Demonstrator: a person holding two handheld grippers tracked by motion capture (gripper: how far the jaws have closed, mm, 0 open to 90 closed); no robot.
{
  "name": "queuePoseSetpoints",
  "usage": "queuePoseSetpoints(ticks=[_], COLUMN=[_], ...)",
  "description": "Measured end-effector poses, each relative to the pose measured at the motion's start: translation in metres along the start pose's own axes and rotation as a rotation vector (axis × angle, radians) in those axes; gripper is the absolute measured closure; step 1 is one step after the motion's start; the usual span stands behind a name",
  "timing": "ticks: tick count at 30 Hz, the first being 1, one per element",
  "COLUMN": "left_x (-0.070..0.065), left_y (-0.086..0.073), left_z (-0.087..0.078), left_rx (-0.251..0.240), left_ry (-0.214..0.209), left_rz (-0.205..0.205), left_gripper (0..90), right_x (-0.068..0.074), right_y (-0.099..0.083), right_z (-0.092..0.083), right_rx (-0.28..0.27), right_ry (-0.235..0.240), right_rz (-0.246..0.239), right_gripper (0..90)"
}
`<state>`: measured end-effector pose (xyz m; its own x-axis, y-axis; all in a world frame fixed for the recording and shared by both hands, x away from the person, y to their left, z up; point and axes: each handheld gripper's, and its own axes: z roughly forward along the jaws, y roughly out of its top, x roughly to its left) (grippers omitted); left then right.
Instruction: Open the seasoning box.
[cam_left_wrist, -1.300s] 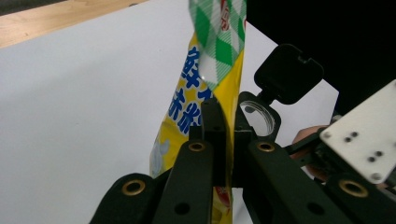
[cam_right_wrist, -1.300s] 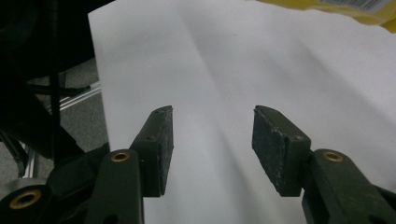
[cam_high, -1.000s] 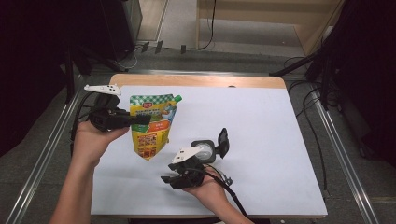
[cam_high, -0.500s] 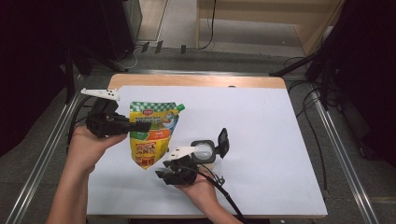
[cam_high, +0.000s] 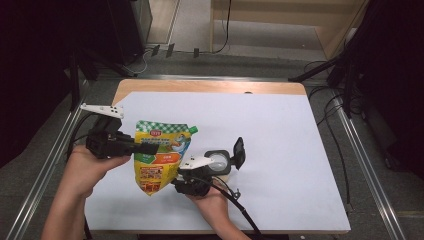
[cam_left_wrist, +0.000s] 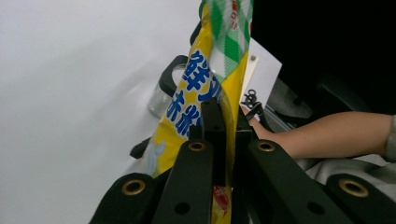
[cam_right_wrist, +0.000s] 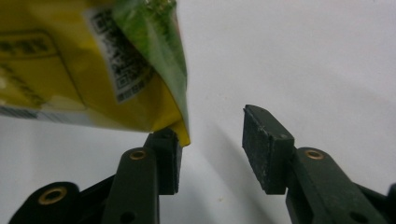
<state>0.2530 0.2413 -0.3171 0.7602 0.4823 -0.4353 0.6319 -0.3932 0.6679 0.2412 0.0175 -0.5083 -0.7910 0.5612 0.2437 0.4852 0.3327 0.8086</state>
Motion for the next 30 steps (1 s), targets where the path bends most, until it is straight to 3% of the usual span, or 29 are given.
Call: queuePoseSetpoints(ticks=[9, 12, 19, 22, 25, 30], left_x=[0.000, 0.004, 0.009, 0.008, 0.008, 0.006], left_y=[-0.003, -0.004, -0.005, -0.003, -0.002, 0.000], left_z=[-0.002, 0.001, 0.011, 0.014, 0.018, 0.024], left_rx=[-0.024, -0.026, -0.034, -0.027, -0.025, -0.040], left_ry=[-0.033, -0.047, -0.052, -0.007, 0.006, 0.009], left_rz=[-0.033, -0.054, -0.077, -0.073, -0.069, -0.056], left_gripper=[90.0, 90.0, 90.0, 90.0, 90.0, 90.0], right_x=[0.003, 0.004, 0.014, 0.016, 0.018, 0.025], right_y=[-0.007, -0.008, -0.005, -0.005, -0.006, -0.007], right_z=[0.008, 0.005, 0.000, -0.001, -0.003, -0.010], right_rx=[-0.023, -0.070, -0.101, -0.079, -0.047, -0.029], right_ry=[-0.030, -0.020, 0.016, 0.023, 0.026, 0.026], right_rz=[-0.011, -0.012, -0.093, -0.111, -0.114, -0.161], right_gripper=[61.0, 61.0, 63.3, 63.0, 63.1, 63.2])
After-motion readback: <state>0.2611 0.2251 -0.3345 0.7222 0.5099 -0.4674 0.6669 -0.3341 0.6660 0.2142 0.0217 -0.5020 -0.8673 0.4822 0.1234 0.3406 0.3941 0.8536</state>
